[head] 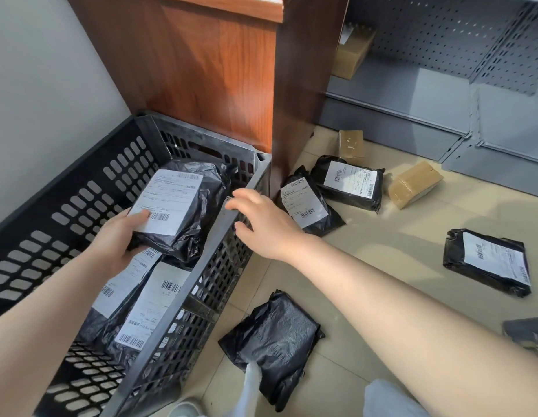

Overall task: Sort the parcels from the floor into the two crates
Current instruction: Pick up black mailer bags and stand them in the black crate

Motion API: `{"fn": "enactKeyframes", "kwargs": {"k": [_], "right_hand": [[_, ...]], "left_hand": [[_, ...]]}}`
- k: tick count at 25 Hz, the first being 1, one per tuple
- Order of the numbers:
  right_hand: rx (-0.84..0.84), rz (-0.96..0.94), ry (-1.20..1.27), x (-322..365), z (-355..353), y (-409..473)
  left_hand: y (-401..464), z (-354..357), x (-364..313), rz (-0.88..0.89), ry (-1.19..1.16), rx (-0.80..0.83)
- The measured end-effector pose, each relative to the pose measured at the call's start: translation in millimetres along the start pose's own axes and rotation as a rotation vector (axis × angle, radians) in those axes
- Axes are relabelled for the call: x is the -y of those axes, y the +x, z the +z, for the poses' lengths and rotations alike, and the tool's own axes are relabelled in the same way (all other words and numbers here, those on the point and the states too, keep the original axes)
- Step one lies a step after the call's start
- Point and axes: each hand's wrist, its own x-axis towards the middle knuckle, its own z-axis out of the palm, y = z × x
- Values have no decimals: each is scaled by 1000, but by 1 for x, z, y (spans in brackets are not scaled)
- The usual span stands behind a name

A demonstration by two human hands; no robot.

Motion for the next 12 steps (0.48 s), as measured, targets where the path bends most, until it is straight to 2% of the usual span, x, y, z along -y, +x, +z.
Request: {"fn": "enactKeyframes", "kwargs": {"k": [2, 8, 12], "right_hand": [[43, 10, -24, -1, 6, 1], [8, -38, -8, -8, 14, -1], [-7, -53, -31, -11, 19, -1]], "left_hand": [[11, 8, 13, -5, 59, 18], [31, 34, 38, -5, 87, 47], [35, 45, 46, 138, 255, -3]]}}
